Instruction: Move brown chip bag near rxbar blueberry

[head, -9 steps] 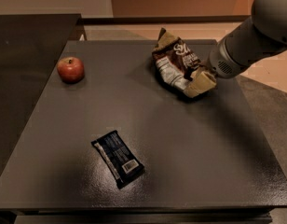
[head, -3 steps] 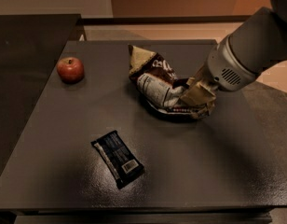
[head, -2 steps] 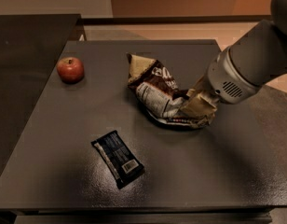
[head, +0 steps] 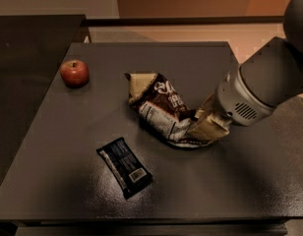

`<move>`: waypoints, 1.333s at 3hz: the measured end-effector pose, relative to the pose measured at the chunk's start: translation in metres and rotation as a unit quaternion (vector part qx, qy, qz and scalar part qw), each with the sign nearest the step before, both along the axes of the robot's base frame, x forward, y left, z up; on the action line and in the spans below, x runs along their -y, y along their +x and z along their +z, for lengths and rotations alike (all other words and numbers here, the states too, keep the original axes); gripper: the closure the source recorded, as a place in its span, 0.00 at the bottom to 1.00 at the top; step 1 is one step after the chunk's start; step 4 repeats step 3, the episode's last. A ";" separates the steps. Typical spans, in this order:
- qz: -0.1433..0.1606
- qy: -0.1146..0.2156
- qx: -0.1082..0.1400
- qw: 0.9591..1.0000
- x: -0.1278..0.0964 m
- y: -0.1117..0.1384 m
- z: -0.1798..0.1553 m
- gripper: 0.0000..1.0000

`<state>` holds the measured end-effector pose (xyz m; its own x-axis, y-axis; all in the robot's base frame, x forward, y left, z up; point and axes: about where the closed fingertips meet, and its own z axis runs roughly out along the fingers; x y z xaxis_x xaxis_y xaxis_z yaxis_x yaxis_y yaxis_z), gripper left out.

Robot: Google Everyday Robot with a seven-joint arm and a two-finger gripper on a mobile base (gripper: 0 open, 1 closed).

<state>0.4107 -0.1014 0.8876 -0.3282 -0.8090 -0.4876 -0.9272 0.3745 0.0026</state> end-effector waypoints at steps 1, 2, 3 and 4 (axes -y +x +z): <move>0.018 -0.002 -0.011 1.000 0.003 -0.014 0.000 0.12; 0.019 -0.003 -0.009 1.000 0.002 -0.015 0.001 0.00; 0.019 -0.003 -0.009 1.000 0.002 -0.015 0.001 0.00; 0.019 -0.003 -0.009 1.000 0.002 -0.015 0.001 0.00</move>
Offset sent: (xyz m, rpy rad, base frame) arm -0.0133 -0.0024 -0.0003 -0.0030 0.0197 0.0332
